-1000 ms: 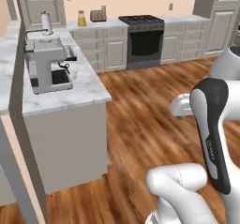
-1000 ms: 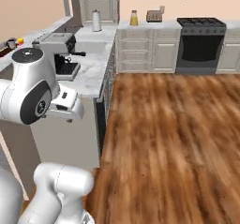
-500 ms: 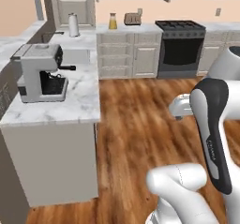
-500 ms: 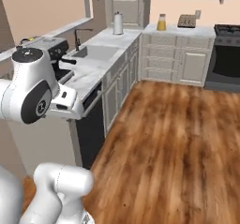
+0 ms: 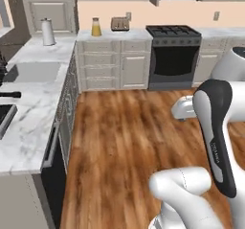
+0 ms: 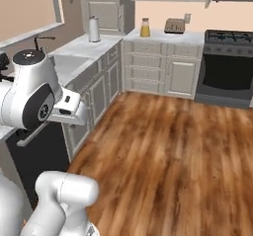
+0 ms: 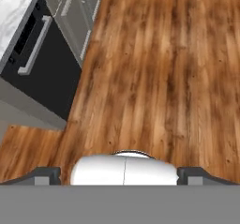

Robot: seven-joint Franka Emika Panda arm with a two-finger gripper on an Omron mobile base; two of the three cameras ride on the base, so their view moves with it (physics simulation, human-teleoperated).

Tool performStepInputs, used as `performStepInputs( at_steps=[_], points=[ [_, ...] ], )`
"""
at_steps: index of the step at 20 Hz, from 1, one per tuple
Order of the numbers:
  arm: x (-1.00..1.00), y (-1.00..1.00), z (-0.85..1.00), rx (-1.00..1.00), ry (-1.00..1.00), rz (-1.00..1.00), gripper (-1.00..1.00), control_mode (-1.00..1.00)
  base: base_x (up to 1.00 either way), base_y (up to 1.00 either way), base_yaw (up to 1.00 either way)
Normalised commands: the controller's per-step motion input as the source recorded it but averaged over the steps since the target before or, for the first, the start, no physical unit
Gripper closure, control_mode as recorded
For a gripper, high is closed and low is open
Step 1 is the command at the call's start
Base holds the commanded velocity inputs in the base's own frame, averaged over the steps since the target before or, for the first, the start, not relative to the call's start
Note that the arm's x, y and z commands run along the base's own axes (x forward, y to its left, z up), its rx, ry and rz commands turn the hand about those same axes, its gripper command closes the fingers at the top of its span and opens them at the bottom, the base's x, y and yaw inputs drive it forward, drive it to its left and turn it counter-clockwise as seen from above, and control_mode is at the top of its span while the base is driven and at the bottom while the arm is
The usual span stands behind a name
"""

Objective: There is a tray on the dining counter. Grab the cup, mug, and pitcher and place them on the tray. The pitcher may be placed next to the tray if it cannot fit the tray.

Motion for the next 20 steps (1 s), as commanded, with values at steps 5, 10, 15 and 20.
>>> performStepInputs(
  at_steps=[5, 10, 15, 20],
  points=[
    [0.0, 0.0, 0.0, 0.0, 0.0, 0.0, -1.0, 1.0, 1.0, -0.95, -0.08],
    [0.0, 0.0, 0.0, 0.0, 0.0, 0.0, -1.0, 1.0, 1.0, -0.61, -0.06],
    [0.0, 0.0, 0.0, 0.0, 0.0, 0.0, -1.0, 1.0, 1.0, -0.11, -0.07],
    [0.0, 0.0, 0.0, 0.0, 0.0, 0.0, -1.0, 1.0, 1.0, -0.02, -0.06]
  ],
)
